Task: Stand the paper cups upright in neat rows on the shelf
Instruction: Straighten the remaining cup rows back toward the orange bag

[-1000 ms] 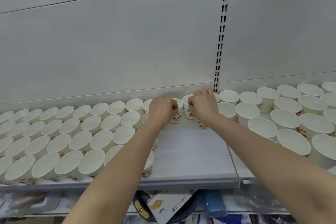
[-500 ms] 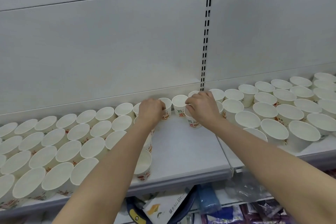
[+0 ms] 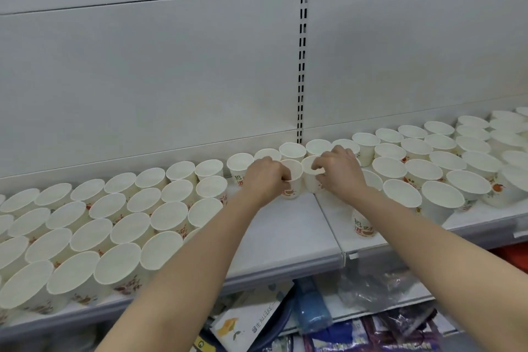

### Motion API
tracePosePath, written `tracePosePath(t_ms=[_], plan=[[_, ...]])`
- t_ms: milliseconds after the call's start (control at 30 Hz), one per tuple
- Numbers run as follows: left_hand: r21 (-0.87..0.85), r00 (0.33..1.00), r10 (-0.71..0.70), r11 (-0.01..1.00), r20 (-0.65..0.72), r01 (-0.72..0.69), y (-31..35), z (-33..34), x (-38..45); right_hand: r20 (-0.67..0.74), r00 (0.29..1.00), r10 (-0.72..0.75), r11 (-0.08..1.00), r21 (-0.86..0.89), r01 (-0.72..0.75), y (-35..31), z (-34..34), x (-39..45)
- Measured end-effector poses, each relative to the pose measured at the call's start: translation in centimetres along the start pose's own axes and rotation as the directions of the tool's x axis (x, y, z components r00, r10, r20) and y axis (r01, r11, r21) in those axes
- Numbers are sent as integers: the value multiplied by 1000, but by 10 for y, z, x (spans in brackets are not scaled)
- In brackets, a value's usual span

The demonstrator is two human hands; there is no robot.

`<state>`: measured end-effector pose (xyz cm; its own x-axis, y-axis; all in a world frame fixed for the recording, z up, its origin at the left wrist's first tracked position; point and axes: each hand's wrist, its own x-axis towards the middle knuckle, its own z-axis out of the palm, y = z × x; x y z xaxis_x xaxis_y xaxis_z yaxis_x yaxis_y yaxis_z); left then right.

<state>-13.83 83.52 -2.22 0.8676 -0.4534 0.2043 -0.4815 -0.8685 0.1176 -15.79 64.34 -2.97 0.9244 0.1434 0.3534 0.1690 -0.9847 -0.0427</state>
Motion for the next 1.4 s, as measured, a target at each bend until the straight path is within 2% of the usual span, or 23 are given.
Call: tracePosePath(t_ms=[167,333,500,700,933,1200,1400], plan=[[-100,995,-97,990,-3,96,-23,-23,-24,44,999,-19,999,-47,21,3,0,-1],[-117,965,-263,959,-18,259,-51,-32,-50,-70,994,-84,987,133,92,-17,1,-9],[-27,949,-312,950,-41,311,-57,-30,-54,-123,985,-122,963,226,147,-49,14,-13],[-32,963,-268,963,13,269,-60,-26,-52,-100,989,-109,959,252,131,-71,23,-5],[44,976,-204,977,-71,207,-66,-24,-56,-164,978,-126,951,260,166,-60,31,-12],[52,989,-126,990,-73,130,-68,-22,-53,-168,981,-98,960,243,137,-78,38,-6],[-34,991,-46,999,-124,42,-52,-24,-43,-293,955,-43,961,248,119,-58,32,-20]])
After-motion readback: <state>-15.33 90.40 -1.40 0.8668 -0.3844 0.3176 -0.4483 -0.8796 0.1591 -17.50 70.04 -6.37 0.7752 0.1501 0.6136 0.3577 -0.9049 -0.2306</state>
